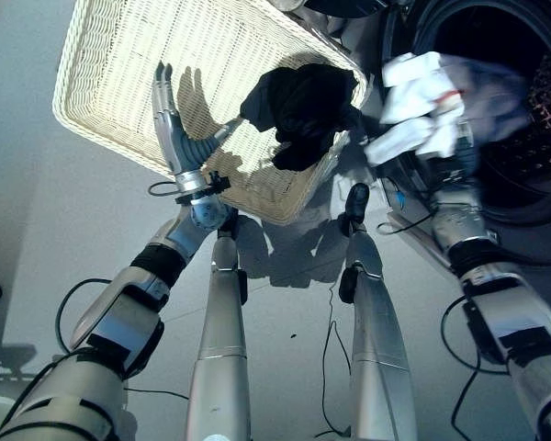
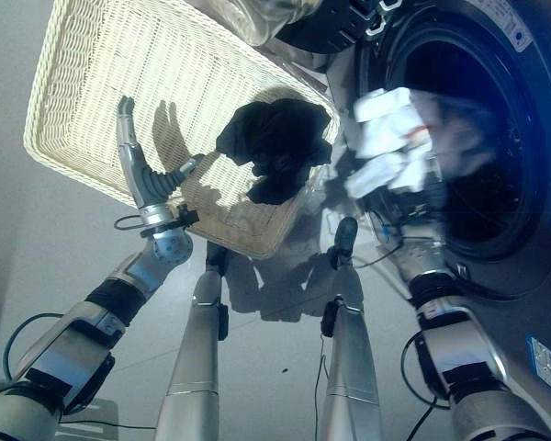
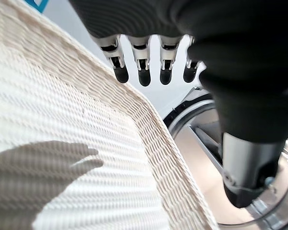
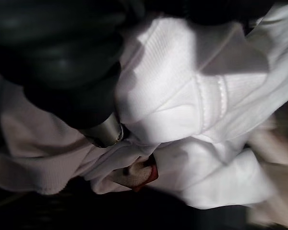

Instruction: Put the clothes into the washing machine.

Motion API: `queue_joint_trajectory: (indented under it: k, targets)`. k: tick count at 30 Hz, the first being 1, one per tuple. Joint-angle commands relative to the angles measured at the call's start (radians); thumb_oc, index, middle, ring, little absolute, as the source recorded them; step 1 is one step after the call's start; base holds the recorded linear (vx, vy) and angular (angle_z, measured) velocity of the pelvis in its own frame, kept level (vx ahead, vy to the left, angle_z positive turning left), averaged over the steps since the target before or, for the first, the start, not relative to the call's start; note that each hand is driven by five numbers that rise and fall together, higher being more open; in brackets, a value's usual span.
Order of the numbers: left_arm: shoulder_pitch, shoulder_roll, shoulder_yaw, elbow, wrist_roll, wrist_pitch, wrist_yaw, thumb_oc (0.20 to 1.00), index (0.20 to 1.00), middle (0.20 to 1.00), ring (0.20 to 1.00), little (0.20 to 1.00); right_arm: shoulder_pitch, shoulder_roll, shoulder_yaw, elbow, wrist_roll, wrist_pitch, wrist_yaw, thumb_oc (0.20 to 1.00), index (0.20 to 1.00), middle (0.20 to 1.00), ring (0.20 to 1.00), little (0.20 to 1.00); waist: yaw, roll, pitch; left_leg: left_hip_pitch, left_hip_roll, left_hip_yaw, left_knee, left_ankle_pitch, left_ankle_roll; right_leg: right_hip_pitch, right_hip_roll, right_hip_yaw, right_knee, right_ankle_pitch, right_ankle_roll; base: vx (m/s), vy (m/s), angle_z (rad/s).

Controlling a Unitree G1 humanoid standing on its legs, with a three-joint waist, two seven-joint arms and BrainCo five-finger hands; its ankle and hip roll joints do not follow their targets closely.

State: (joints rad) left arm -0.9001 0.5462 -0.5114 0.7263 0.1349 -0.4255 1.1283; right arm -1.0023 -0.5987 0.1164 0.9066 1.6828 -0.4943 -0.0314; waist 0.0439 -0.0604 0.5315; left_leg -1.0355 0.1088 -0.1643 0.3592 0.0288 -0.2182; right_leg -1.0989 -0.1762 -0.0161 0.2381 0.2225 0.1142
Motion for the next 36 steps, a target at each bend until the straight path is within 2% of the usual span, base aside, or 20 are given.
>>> queue_joint_trajectory:
  k: [1, 3, 5, 6, 7, 8, 12, 14, 16, 18, 19, 20, 21, 22, 24, 25, 28, 33, 36]
  targets:
    - [0.032, 0.062, 0.027, -0.042, 0.014, -0.016, 0.012, 1.0, 1.0, 1.0, 1.0, 1.0, -0.022, -0.148, -0.089, -0.131, -0.066, -0.28, -0.123, 0.2, 0.2, 0.2, 0.2, 0.2, -0.033, -0.007, -0.011, -0.01, -0.047, 0.02, -0.077, 0.087, 0.12, 0.033, 0.031, -0.076, 0.036, -0.002, 0.047, 0.02, -0.064, -0.04]
    - [0.034, 0.098, 0.032, -0.039, 0.009, 0.0, -0.011, 1.0, 1.0, 1.0, 1.0, 1.0, -0.024, -0.19, -0.107, -0.18, -0.127, -0.305, -0.193, 0.2, 0.2, 0.2, 0.2, 0.2, -0.04, -0.026, -0.011, -0.009, -0.044, 0.014, -0.069, 0.08, 0.122, 0.037, 0.038, -0.079, 0.036, 0.0, 0.049, 0.01, -0.065, -0.08]
    - [0.018, 0.147, 0.042, -0.003, 0.01, 0.012, -0.062, 1.0, 1.0, 1.0, 1.0, 1.0, -0.015, -0.25, -0.135, -0.2, -0.192, -0.272, -0.22, 0.2, 0.2, 0.2, 0.2, 0.2, -0.053, -0.053, -0.011, -0.004, -0.039, 0.007, -0.054, 0.066, 0.127, 0.047, 0.044, -0.077, 0.039, -0.003, 0.049, 0.01, -0.031, -0.09]
    - [0.008, 0.159, 0.038, 0.015, 0.017, 0.014, -0.075, 1.0, 1.0, 1.0, 1.0, 1.0, -0.013, -0.264, -0.138, -0.195, -0.198, -0.255, -0.211, 0.395, 0.395, 0.395, 0.395, 0.395, -0.057, -0.059, -0.011, 0.0, -0.04, 0.005, -0.052, 0.063, 0.13, 0.052, 0.046, -0.076, 0.037, -0.002, 0.048, 0.0, 0.0, 0.0]
    - [0.006, 0.159, 0.037, 0.017, 0.016, 0.013, -0.075, 1.0, 1.0, 1.0, 1.0, 1.0, -0.013, -0.264, -0.138, -0.194, -0.196, -0.254, -0.209, 0.395, 0.395, 0.395, 0.395, 0.395, -0.056, -0.06, -0.011, 0.0, -0.04, 0.006, -0.052, 0.063, 0.13, 0.052, 0.046, -0.076, 0.037, -0.002, 0.048, 0.0, 0.0, 0.0]
    - [-0.014, 0.176, 0.032, 0.047, 0.024, 0.013, -0.109, 1.0, 1.0, 1.0, 1.0, 1.0, -0.014, -0.283, -0.137, -0.17, -0.203, -0.22, -0.199, 1.0, 1.0, 1.0, 1.0, 1.0, -0.06, -0.068, -0.011, 0.004, -0.04, 0.002, -0.046, 0.059, 0.132, 0.057, 0.047, -0.074, 0.038, -0.003, 0.046, 0.0, 0.0, 0.0]
    - [-0.057, 0.183, 0.009, 0.101, 0.085, 0.006, -0.152, 1.0, 1.0, 1.0, 1.0, 1.0, -0.013, -0.291, -0.126, -0.086, -0.208, -0.144, -0.177, 1.0, 1.0, 1.0, 1.0, 1.0, -0.062, -0.075, -0.011, 0.01, -0.041, -0.002, -0.042, 0.053, 0.135, 0.064, 0.045, -0.073, 0.04, -0.004, 0.048, 0.0, 0.0, 0.0]
    - [-0.1, 0.185, -0.05, 0.128, 0.145, 0.006, -0.166, 1.0, 1.0, 1.0, 1.0, 1.0, -0.027, -0.289, -0.072, 0.002, -0.329, -0.024, -0.255, 1.0, 1.0, 1.0, 1.0, 1.0, -0.057, -0.075, -0.011, 0.01, -0.048, -0.006, -0.045, 0.055, 0.139, 0.064, 0.043, -0.077, 0.036, 0.002, 0.05, 0.01, -0.019, 0.02]
    - [-0.152, 0.186, -0.111, 0.148, 0.178, 0.004, -0.206, 1.0, 1.0, 1.0, 1.0, 1.0, -0.053, -0.289, 0.011, 0.087, -0.481, 0.133, -0.31, 1.0, 1.0, 1.0, 1.0, 1.0, -0.054, -0.071, -0.011, 0.003, -0.053, -0.008, -0.047, 0.055, 0.142, 0.058, 0.039, -0.081, 0.028, 0.01, 0.053, 0.01, -0.029, 0.06]
    - [-0.19, 0.183, -0.162, 0.156, 0.186, 0.011, -0.203, 1.0, 1.0, 1.0, 1.0, 1.0, -0.084, -0.289, 0.088, 0.143, -0.598, 0.218, -0.354, 1.0, 1.0, 1.0, 1.0, 1.0, -0.052, -0.071, -0.011, -0.001, -0.055, -0.009, -0.049, 0.056, 0.145, 0.055, 0.038, -0.084, 0.023, 0.016, 0.052, 0.0, -0.009, 0.02]
    - [-0.222, 0.178, -0.198, 0.158, 0.187, 0.019, -0.203, 1.0, 1.0, 1.0, 1.0, 1.0, -0.116, -0.285, 0.153, 0.198, -0.681, 0.312, -0.361, 1.0, 1.0, 1.0, 1.0, 1.0, -0.05, -0.069, -0.011, -0.007, -0.058, -0.009, -0.05, 0.056, 0.149, 0.05, 0.038, -0.087, 0.02, 0.019, 0.052, 0.0, 0.0, 0.0]
    - [-0.235, 0.174, -0.213, 0.158, 0.19, 0.022, -0.196, 1.0, 1.0, 1.0, 1.0, 1.0, -0.128, -0.284, 0.181, 0.219, -0.712, 0.331, -0.374, 1.0, 1.0, 1.0, 1.0, 1.0, -0.049, -0.068, -0.011, -0.008, -0.059, -0.009, -0.052, 0.057, 0.15, 0.048, 0.038, -0.087, 0.018, 0.021, 0.052, 0.0, 0.0, 0.0]
    - [-0.257, 0.168, -0.234, 0.156, 0.182, 0.027, -0.19, 1.0, 1.0, 1.0, 1.0, 1.0, -0.153, -0.281, 0.231, 0.242, -0.779, 0.378, -0.402, 1.0, 1.0, 1.0, 1.0, 1.0, -0.047, -0.066, -0.011, -0.01, -0.061, -0.01, -0.055, 0.058, 0.153, 0.046, 0.039, -0.088, 0.014, 0.024, 0.052, 0.0, -0.025, 0.06]
    - [-0.282, 0.165, -0.25, 0.156, 0.16, 0.027, -0.191, 1.0, 1.0, 1.0, 1.0, 1.0, -0.184, -0.277, 0.287, 0.265, -0.854, 0.456, -0.401, 1.0, 1.0, 1.0, 1.0, 1.0, -0.046, -0.065, -0.011, -0.014, -0.063, -0.009, -0.056, 0.059, 0.155, 0.042, 0.038, -0.09, 0.012, 0.026, 0.052, 0.0, -0.027, 0.04]
    - [-0.308, 0.161, -0.265, 0.161, 0.142, 0.024, -0.189, 1.0, 1.0, 1.0, 1.0, 1.0, -0.211, -0.267, 0.326, 0.292, -0.883, 0.51, -0.4, 1.0, 1.0, 1.0, 1.0, 1.0, -0.045, -0.062, -0.011, -0.016, -0.065, -0.01, -0.057, 0.059, 0.156, 0.04, 0.038, -0.092, 0.01, 0.027, 0.052, 0.0, -0.01, 0.02]
    - [-0.328, 0.151, -0.276, 0.159, 0.129, 0.028, -0.184, 1.0, 1.0, 1.0, 1.0, 1.0, -0.237, -0.25, 0.359, 0.309, -0.919, 0.559, -0.434, 1.0, 1.0, 1.0, 1.0, 1.0, -0.041, -0.056, -0.011, -0.02, -0.07, -0.012, -0.058, 0.058, 0.158, 0.035, 0.037, -0.093, 0.009, 0.028, 0.052, 0.0, 0.0, 0.0]
    - [-0.335, 0.137, -0.27, 0.15, 0.09, 0.034, -0.18, 1.0, 1.0, 1.0, 1.0, 1.0, -0.251, -0.227, 0.374, 0.311, -0.978, 0.578, -0.49, 1.0, 1.0, 1.0, 1.0, 1.0, -0.037, -0.048, -0.011, -0.024, -0.077, -0.013, -0.065, 0.057, 0.16, 0.031, 0.037, -0.094, 0.004, 0.027, 0.054, 0.0, -0.011, 0.0]
    - [-0.302, 0.103, -0.198, 0.151, -0.018, 0.036, -0.179, 1.0, 1.0, 1.0, 1.0, 1.0, -0.234, -0.174, 0.368, 0.259, -1.134, 0.491, -0.622, 1.0, 1.0, 1.0, 1.0, 1.0, -0.034, -0.033, -0.011, -0.025, -0.085, -0.012, -0.08, 0.056, 0.16, 0.024, 0.034, -0.095, -0.003, 0.022, 0.057, 0.0, 0.002, 0.03]
    - [-0.271, 0.078, -0.129, 0.165, -0.101, 0.025, -0.172, 1.0, 1.0, 1.0, 1.0, 1.0, -0.217, -0.136, 0.378, 0.16, -1.312, 0.473, -0.723, 1.0, 1.0, 1.0, 1.0, 1.0, -0.036, -0.019, -0.011, -0.029, -0.084, -0.006, -0.085, 0.057, 0.157, 0.011, 0.032, -0.086, 0.007, 0.009, 0.055, -0.01, 0.03, 0.0]
